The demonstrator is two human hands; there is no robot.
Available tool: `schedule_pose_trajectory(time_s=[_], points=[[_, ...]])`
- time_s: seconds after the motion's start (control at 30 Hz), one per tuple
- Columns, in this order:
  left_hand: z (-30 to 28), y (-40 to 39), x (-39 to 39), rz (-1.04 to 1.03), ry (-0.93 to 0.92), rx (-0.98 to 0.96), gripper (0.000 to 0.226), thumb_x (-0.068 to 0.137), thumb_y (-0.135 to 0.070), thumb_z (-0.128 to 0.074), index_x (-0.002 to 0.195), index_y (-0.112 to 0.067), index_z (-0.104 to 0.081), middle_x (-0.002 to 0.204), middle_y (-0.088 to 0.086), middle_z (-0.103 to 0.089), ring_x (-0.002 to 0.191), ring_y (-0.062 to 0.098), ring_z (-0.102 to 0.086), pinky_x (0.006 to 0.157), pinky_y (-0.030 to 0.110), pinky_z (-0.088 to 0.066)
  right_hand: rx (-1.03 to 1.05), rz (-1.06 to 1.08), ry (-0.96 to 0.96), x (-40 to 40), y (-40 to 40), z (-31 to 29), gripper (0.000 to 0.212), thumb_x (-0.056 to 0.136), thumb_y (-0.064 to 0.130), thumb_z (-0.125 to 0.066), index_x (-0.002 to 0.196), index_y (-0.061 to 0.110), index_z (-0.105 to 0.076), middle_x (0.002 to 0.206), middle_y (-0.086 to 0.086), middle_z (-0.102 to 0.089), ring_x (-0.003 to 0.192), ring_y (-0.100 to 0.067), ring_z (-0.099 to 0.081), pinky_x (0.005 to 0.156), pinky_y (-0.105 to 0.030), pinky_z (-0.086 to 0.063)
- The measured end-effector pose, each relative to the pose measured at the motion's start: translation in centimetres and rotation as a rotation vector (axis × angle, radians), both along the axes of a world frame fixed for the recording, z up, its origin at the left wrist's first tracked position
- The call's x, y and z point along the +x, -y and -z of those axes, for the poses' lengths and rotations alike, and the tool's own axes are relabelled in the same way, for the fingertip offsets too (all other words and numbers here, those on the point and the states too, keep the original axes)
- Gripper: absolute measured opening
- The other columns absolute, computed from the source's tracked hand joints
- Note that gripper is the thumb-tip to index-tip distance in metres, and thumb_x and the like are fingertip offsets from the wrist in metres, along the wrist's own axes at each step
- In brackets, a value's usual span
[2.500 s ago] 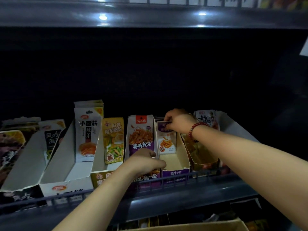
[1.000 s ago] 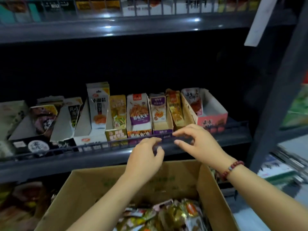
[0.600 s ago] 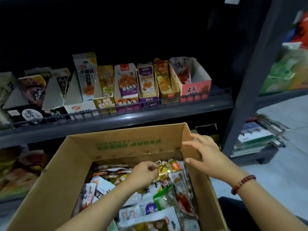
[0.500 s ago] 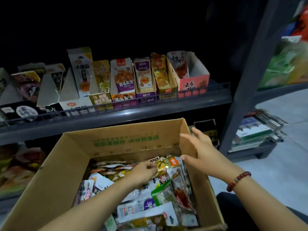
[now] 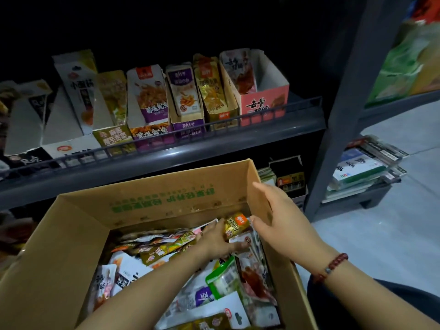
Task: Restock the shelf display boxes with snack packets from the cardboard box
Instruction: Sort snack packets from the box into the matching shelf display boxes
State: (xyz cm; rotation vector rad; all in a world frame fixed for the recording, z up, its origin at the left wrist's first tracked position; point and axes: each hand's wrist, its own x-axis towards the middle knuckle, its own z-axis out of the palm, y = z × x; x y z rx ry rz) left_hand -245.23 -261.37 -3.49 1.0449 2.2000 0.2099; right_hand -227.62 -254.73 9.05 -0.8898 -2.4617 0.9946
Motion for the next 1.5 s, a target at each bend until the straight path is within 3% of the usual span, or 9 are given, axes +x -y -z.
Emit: schedule_pose_trajectory(time_s=[0.17, 0.5, 0.63, 0.67, 0.77, 0.93, 1.1, 1.27, 1.5], points=[[-0.5, -0.9, 0.0, -0.032, -0.171, 0.022, 0.097, 0.072, -0.064, -0.071, 0.148, -0.018, -0.032, 0.143, 0.010, -0.035, 0.135, 0.028, -0.033, 0.105, 0.035, -0.032, 0.017, -0.001, 0.000, -0.1, 0.0, 0.0, 0.069, 0.092, 0.028, -0.058, 0.149, 0.029, -0.021, 0.151, 0.012, -0.026, 0.137, -0.008, -0.028, 0.106, -0.026, -0.035], [-0.7, -1.3, -0.4, -0.224, 0.150, 0.085, 0.060, 0.074, -0.034, -0.083, 0.118, -0.005, -0.054, 0.106, 0.003, -0.053, 0.097, 0.019, -0.052, 0.077, 0.028, -0.040, 0.035, 0.028, 0.009, -0.4, 0.0, 0.0, 0.069, 0.091, 0.029, -0.059, 0.149, 0.028, -0.021, 0.151, 0.010, -0.027, 0.137, -0.008, -0.029, 0.107, -0.027, -0.035], [-1.6, -1.1, -0.8, -0.304, 0.273, 0.081, 0.030, 0.078, -0.031, -0.081, 0.076, -0.009, -0.060, 0.077, 0.005, -0.057, 0.070, 0.014, -0.054, 0.065, 0.026, -0.032, 0.043, 0.024, 0.016, -0.5, 0.0, 0.0, 0.069, 0.091, 0.028, -0.058, 0.149, 0.028, -0.021, 0.151, 0.009, -0.027, 0.136, -0.009, -0.029, 0.107, -0.027, -0.035], [-1.9, -1.0, -1.0, -0.319, 0.280, 0.084, 0.029, 0.078, -0.031, -0.081, 0.079, -0.008, -0.063, 0.118, 0.009, -0.057, 0.073, 0.015, -0.056, 0.065, 0.026, -0.033, 0.043, 0.022, 0.015, -0.5, 0.0, -0.1, 0.069, 0.091, 0.028, -0.058, 0.149, 0.028, -0.021, 0.151, 0.009, -0.027, 0.136, -0.009, -0.029, 0.107, -0.027, -0.036], [-3.3, -0.2, -1.3, -0.362, 0.281, 0.123, 0.023, 0.077, -0.027, -0.082, 0.070, -0.011, -0.066, 0.082, 0.009, -0.067, 0.071, 0.018, -0.056, 0.064, 0.027, -0.039, 0.041, 0.019, 0.014, -0.4, 0.0, 0.0, 0.069, 0.091, 0.029, -0.058, 0.149, 0.028, -0.021, 0.149, 0.010, -0.029, 0.135, -0.009, -0.031, 0.106, -0.027, -0.038], [-7.6, 2.5, -1.3, -0.477, 0.332, 0.319, 0.015, 0.077, -0.017, -0.080, 0.077, -0.004, -0.074, 0.079, 0.010, -0.074, 0.073, 0.022, -0.066, 0.075, 0.036, -0.055, 0.060, 0.006, 0.030, -0.5, 0.1, -0.1, 0.070, 0.091, 0.030, -0.059, 0.149, 0.028, -0.020, 0.151, 0.009, -0.027, 0.139, -0.010, -0.026, 0.107, -0.025, -0.031], [-12.7, 5.8, -1.0, -0.631, 0.490, 0.590, 0.009, 0.084, -0.013, -0.073, 0.086, -0.003, -0.072, 0.075, 0.007, -0.075, 0.058, 0.011, -0.069, 0.051, 0.019, -0.051, 0.073, 0.026, 0.071, -1.2, 0.9, -0.4, 0.070, 0.091, 0.036, -0.058, 0.149, 0.028, -0.020, 0.153, 0.002, -0.024, 0.140, -0.016, -0.023, 0.114, -0.034, -0.029], [-15.1, 8.9, -0.7, -0.748, 0.746, 0.798, 0.018, 0.093, -0.012, -0.058, 0.107, -0.003, -0.064, 0.097, 0.013, -0.075, 0.086, 0.024, -0.073, 0.073, 0.034, -0.060, 0.211, 0.006, 0.172, -2.4, 1.7, -1.3, 0.067, 0.088, 0.062, -0.044, 0.145, 0.032, -0.027, 0.157, 0.002, -0.015, 0.144, -0.015, -0.005, 0.116, -0.033, -0.004], [-16.1, 11.6, 0.0, -0.894, 1.020, 0.957, 0.019, 0.091, -0.005, -0.054, 0.109, -0.002, -0.062, 0.097, 0.015, -0.075, 0.078, 0.022, -0.074, 0.059, 0.028, -0.060, -0.170, -0.039, -0.100, -4.1, 3.0, -2.1, 0.056, 0.081, 0.047, -0.068, 0.129, 0.036, -0.041, 0.106, 0.016, -0.061, 0.099, 0.000, -0.059, 0.085, -0.027, -0.052]])
